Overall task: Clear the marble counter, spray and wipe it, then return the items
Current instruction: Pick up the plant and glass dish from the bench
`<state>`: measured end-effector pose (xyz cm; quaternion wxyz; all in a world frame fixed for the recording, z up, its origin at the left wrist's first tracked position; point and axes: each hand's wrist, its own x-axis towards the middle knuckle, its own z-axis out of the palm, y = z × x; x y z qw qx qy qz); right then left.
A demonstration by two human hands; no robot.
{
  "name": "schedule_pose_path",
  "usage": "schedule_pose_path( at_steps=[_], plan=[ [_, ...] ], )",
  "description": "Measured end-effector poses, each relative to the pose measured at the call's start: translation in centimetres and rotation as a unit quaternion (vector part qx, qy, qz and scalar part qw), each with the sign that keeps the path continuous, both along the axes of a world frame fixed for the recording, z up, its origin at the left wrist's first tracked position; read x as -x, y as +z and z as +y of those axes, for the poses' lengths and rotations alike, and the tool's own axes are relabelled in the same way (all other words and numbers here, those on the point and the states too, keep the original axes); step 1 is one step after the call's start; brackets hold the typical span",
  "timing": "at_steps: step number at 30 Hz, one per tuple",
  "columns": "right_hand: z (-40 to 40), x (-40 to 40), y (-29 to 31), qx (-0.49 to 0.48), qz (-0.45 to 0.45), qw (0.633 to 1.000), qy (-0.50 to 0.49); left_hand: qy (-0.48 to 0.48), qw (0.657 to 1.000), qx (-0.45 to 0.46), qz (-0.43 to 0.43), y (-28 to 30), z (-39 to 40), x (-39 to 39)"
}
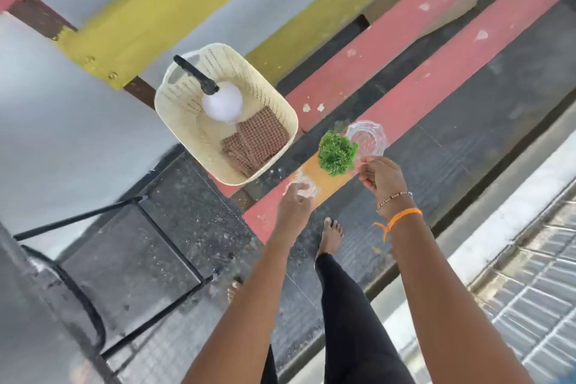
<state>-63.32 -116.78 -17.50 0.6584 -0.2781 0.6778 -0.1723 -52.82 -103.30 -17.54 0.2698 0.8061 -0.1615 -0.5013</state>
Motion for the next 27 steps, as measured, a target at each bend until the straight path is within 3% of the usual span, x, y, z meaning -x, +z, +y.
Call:
schedule_pose_path(
  at_steps=[8,11,14,18,22,27],
  plan=[
    [-6.5,1.3,-9.9,0.065,0.206,0.971,0.101,-0.044,0.987,-0.071,-0.136,-7.4,-5.0,1.4],
    [-7.2,1.6,-11.6,0.112,0.264,0.951,0.114,-0.006,0.986,-0.036,-0.162,-8.5,-6.4,1.3],
    [-7.1,1.5,-12.3,0.152,0.257,0.948,0.108,0.005,0.979,0.037,-0.2,-9.0,-8.0,1.7],
    [-6.6,1.8,-13.2,0.129,0.237,0.96,0.074,0.015,0.966,0.097,-0.24,-9.8,-8.9,2.4],
    [-6.5,1.8,-13.0,0.15,0.245,0.953,0.097,-0.027,0.961,0.099,-0.256,-10.8,-8.9,2.3],
    [-5.9,1.9,-11.6,0.116,0.206,0.967,0.097,-0.004,0.969,0.08,-0.236,-10.4,-8.0,2.5]
  ],
)
